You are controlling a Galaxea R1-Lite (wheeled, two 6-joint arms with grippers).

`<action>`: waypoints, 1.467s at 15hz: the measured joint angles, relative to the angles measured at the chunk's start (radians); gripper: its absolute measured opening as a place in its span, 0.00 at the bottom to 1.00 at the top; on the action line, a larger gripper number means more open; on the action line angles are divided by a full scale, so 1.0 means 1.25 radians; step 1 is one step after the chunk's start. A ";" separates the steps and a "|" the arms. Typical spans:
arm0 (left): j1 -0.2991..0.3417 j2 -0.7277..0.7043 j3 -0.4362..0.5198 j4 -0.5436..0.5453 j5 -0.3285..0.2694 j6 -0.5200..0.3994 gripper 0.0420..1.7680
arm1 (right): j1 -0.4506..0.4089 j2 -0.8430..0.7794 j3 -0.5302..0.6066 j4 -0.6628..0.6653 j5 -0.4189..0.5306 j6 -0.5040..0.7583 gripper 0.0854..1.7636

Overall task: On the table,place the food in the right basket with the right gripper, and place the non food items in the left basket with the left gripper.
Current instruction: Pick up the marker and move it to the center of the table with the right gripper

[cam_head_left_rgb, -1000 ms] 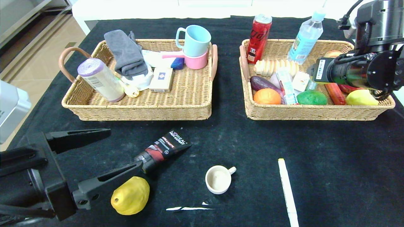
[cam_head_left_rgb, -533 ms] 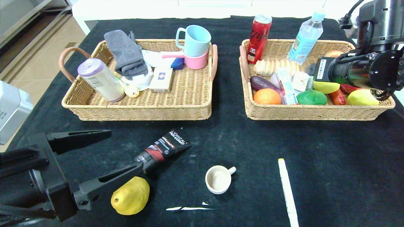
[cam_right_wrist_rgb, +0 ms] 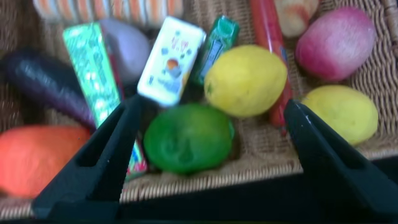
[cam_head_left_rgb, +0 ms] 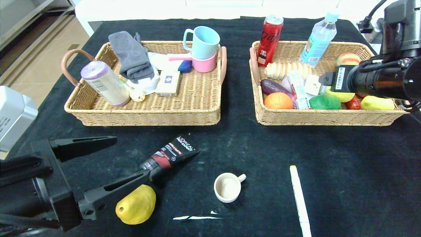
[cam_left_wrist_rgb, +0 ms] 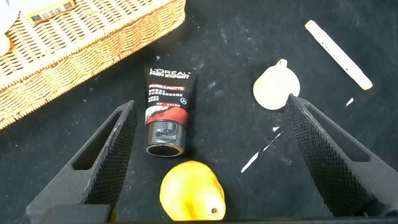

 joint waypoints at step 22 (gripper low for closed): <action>-0.016 0.001 0.009 -0.003 0.002 -0.001 0.97 | 0.342 -0.076 0.238 0.364 0.084 0.272 0.96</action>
